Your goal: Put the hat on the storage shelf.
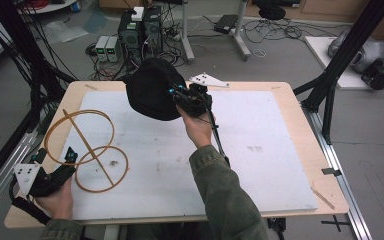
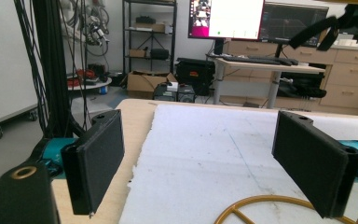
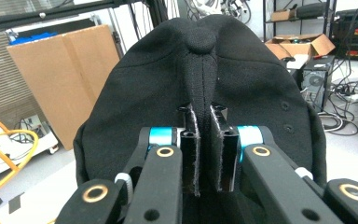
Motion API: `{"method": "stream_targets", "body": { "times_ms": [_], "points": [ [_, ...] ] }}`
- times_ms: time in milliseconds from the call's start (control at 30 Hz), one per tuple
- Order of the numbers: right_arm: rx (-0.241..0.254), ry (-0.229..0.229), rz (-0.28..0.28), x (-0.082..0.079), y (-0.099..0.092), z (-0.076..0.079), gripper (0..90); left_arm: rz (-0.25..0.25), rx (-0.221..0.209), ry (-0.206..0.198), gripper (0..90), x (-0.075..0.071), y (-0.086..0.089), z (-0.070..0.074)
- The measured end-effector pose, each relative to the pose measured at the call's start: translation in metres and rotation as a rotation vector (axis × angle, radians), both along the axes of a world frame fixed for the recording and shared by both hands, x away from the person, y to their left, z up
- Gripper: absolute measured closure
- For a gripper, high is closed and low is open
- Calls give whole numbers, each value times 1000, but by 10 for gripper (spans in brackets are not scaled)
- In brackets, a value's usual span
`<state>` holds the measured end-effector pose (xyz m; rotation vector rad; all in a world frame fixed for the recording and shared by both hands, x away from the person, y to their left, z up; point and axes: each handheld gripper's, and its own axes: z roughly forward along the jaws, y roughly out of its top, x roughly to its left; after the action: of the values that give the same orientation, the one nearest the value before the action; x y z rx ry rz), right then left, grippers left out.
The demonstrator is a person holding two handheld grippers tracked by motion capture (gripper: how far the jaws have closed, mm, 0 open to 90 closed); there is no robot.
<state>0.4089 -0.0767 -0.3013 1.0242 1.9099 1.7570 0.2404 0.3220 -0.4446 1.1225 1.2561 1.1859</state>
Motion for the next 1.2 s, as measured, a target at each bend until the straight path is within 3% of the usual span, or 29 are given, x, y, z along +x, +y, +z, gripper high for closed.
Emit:
{"method": "stream_targets", "body": {
  "times_ms": [433, 733, 1200],
  "points": [
    [59, -53, 71, -10, 3, 30, 843, -5, -7, 0, 171, 0, 0, 0],
    [128, -63, 183, -19, 18, 45, 843, -6, -5, 2, 171, -1, 0, 0],
    [114, -36, 290, -44, 57, 58, 839, -10, -14, -3, 171, -5, 0, 1]
  ]
}}
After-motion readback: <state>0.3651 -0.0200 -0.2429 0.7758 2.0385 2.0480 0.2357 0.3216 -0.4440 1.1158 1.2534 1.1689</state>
